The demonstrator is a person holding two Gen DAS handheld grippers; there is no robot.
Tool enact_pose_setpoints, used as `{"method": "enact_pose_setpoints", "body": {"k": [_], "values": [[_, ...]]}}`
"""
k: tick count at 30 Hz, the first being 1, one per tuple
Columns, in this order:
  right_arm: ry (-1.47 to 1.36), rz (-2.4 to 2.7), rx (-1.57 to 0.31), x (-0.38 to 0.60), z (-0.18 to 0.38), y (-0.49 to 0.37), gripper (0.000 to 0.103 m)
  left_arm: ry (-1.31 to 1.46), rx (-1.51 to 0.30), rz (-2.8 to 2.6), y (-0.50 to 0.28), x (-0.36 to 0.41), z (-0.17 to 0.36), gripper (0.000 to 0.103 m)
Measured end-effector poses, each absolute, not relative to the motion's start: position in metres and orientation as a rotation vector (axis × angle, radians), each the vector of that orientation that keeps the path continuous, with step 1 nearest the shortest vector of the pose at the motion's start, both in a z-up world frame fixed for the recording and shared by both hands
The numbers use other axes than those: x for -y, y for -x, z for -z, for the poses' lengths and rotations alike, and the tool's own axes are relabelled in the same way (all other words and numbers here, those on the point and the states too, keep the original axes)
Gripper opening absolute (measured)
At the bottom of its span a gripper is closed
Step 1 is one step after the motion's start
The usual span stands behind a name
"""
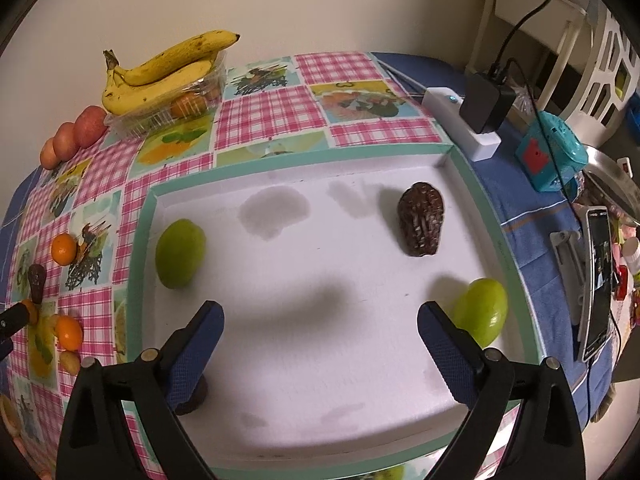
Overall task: Organize fruits
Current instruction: 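Move both open tools over the oranges on the tablecloth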
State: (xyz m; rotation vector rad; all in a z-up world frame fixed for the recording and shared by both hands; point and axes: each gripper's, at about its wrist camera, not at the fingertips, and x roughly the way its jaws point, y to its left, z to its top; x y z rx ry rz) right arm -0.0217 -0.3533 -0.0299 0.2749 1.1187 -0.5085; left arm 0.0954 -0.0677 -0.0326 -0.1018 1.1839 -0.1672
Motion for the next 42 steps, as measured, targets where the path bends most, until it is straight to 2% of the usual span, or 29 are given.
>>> {"method": "enact_pose_setpoints", "body": {"k": [8,27,42], "values": [[-0.262,0.475,-1.112,0.324,0.029,0.003,0.098,0.130,-1.130,0.160,-0.104,0.045,0.022,0.103],[-0.243,0.247,-1.053,0.231,0.030,-0.049,0.098,0.285,-1.024,-0.007,-0.132,-0.078,0.006,0.103],[-0.211,0.133,-1.049,0.189,0.034,-0.061,0.097,0.257,-1.034,0.015,-0.135,-0.078,0.007,0.103]]}}
